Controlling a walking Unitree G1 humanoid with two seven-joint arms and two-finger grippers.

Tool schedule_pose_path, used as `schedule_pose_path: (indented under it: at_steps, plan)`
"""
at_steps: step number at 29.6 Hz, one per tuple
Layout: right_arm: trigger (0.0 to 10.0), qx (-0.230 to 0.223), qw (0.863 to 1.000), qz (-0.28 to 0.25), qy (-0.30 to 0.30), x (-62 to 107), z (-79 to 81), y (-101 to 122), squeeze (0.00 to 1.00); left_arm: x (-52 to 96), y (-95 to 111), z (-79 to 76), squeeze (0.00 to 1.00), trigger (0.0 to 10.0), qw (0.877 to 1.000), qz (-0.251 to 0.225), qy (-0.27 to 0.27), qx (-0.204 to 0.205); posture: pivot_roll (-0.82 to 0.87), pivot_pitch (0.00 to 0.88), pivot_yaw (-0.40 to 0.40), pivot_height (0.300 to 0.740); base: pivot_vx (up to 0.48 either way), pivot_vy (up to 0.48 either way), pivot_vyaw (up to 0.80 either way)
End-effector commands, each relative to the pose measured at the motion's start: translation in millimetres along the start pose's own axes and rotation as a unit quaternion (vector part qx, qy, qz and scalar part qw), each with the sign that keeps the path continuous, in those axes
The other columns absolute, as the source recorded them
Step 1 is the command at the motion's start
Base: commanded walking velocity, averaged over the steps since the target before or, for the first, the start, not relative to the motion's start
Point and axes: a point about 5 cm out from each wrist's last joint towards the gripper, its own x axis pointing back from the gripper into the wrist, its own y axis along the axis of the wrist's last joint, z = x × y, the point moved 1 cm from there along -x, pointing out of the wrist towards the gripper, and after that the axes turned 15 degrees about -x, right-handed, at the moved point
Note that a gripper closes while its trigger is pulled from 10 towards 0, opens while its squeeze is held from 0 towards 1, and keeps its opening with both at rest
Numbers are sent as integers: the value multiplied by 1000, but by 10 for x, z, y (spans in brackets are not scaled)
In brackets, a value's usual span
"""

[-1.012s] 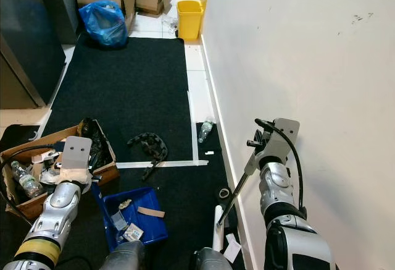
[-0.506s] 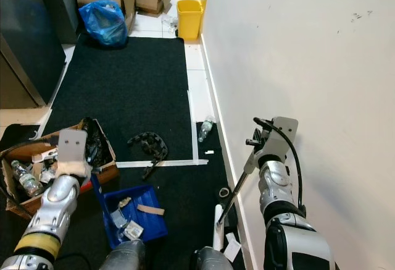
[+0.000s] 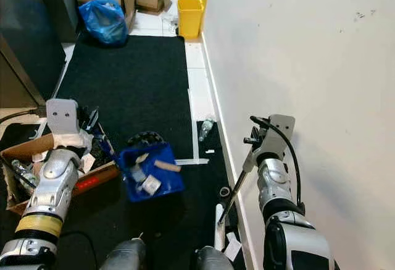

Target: Sweep floor

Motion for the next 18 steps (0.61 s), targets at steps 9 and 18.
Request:
schedule_pose_path:
  at_steps: [9, 18]
  plan:
    - [10000, 3, 998, 51, 20, 65, 42, -226, 0, -235, 659, 184, 0, 0, 989, -101, 14, 106, 165, 38, -46, 740, 0, 0, 345]
    - [10000, 10, 998, 52, 22, 59, 52, -222, 0, -321, 966, 420, 0, 10000, 986, -134, 38, 96, 163, 34, -42, 740, 0, 0, 776]
